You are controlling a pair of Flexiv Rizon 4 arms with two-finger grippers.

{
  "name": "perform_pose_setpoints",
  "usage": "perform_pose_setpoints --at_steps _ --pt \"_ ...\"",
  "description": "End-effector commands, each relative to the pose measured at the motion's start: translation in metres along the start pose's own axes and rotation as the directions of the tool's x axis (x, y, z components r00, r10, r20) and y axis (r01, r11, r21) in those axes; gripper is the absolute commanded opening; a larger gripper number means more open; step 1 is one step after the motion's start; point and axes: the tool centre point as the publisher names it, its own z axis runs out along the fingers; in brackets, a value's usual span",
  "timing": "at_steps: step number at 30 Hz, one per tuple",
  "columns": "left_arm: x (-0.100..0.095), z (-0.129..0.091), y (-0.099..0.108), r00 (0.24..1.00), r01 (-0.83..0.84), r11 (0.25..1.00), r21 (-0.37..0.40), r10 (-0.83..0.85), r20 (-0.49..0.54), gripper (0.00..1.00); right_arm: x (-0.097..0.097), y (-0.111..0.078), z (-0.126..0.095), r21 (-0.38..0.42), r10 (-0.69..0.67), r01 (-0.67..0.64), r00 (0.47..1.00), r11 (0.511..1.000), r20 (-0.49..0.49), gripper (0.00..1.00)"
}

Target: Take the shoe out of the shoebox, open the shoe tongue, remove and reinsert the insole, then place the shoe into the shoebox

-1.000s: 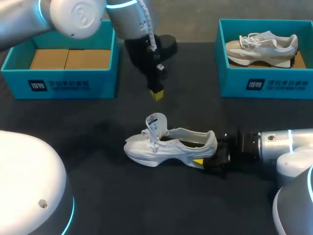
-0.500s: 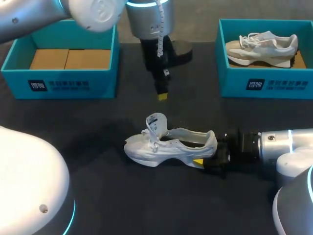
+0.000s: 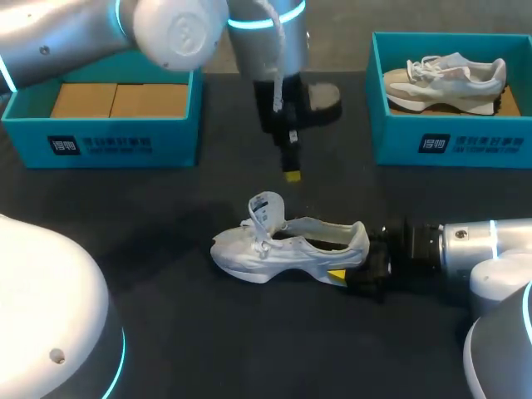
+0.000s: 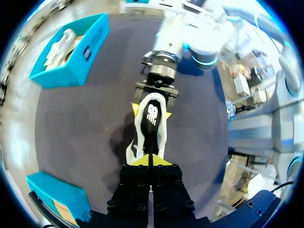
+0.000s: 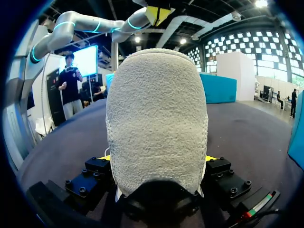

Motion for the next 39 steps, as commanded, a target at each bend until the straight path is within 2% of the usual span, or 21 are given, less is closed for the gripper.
perform_pose_setpoints --at_steps 1,8,15,25,33,39 --pt "0.012 0.021 -0.009 0.997 -0.062 0.998 -0.006 0.063 0.038 0.00 0.000 0.000 0.000 0.002 0.000 0.000 1.000 1.000 0.000 0.00" --pt "0.023 0.041 -0.016 0.993 -0.114 0.994 0.000 0.113 0.036 0.00 0.000 0.000 0.000 0.002 0.000 0.000 1.000 1.000 0.000 0.00" --pt "0.027 0.060 -0.013 0.985 -0.161 0.987 0.007 0.160 0.055 0.00 0.000 0.000 0.000 0.002 0.000 0.000 1.000 1.000 0.000 0.00" --pt "0.018 0.089 -0.009 0.977 -0.181 0.983 -0.016 0.181 0.114 0.00 0.000 0.000 0.000 0.002 0.000 0.000 1.000 1.000 0.000 0.00" --pt "0.019 0.101 -0.004 0.975 -0.193 0.981 -0.026 0.194 0.109 0.00 0.000 0.000 0.000 0.002 0.000 0.000 1.000 1.000 0.000 0.00" --pt "0.013 0.109 -0.005 0.975 -0.186 0.982 -0.021 0.187 0.116 0.00 0.000 0.000 0.000 0.002 0.000 0.000 1.000 1.000 0.000 0.00"
